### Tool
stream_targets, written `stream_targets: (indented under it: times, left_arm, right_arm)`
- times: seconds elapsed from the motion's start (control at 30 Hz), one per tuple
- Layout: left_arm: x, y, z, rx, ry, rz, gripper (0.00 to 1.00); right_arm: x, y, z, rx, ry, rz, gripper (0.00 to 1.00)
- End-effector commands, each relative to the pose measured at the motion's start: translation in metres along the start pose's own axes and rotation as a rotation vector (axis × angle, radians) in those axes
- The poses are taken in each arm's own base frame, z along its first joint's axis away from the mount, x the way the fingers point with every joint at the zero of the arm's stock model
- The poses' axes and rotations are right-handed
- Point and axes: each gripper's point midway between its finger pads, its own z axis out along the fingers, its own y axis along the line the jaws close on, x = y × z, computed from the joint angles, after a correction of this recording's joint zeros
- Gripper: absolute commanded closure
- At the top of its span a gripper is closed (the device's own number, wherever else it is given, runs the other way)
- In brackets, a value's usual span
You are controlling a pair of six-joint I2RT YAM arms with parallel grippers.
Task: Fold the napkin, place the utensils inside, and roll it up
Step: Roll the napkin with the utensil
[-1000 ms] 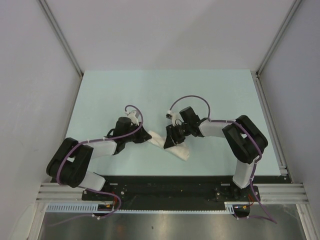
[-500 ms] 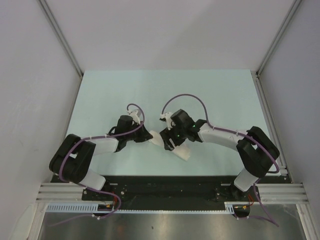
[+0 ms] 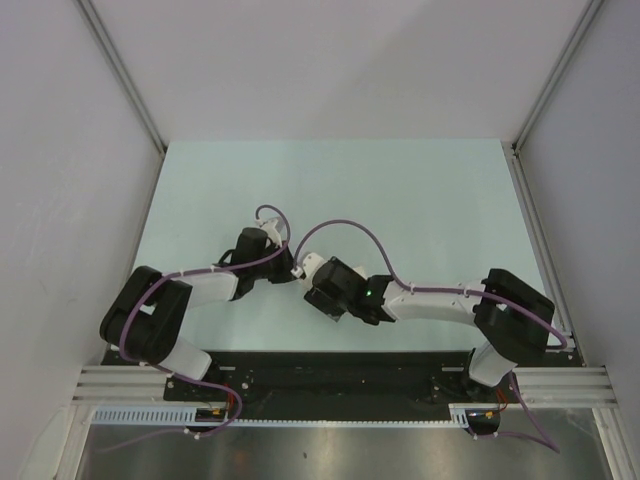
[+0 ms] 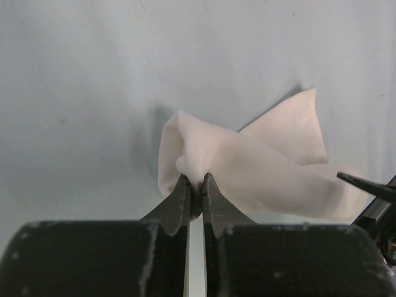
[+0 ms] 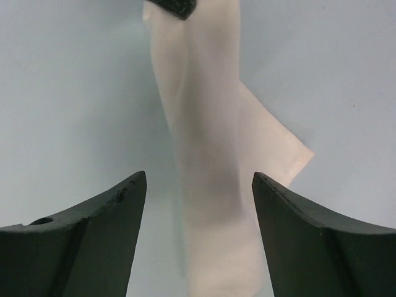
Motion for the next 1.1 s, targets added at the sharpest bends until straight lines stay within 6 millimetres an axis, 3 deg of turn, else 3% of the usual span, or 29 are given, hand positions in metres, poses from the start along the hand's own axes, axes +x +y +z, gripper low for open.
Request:
stream_targets:
  times: [0.0,0.13,0.27,0.47,0.7,0.83,1.07]
  left_arm:
    - [-0.012,-0.009,0.002,0.02,-0.015,0.027,1.0]
    - [-0.012,-0.008,0.003,0.014,-0.008,0.026,1.0]
    - [-0.013,-0.009,0.003,0.013,-0.009,0.029,1.0]
    - [-0.015,-0.009,0.002,0.008,-0.01,0.036,1.0]
    - [-0.021,-0.013,0.004,0.02,-0.018,0.045,0.99]
    - [-0.027,-0.019,0.004,0.035,-0.026,0.054,0.94]
    - [-0.042,-0.029,0.004,0.055,-0.044,0.065,0.69]
  right_arm:
    - [-0.017,0.002,-0.009,0.076,-0.09,-0.089,0.28]
    - [-0.009,0.018,-0.002,0.032,-0.082,-0.125,0.35]
    - [0.001,0.02,0.008,0.025,-0.052,-0.135,0.41]
    - [0.004,0.008,0.017,0.022,-0.041,-0.098,0.4]
    - [0.021,-0.002,0.03,-0.057,0.015,-0.023,0.41]
    - [0.03,-0.007,0.036,-0.091,0.042,0.027,0.42]
    - [0.039,-0.013,0.044,-0.104,0.085,0.074,0.4]
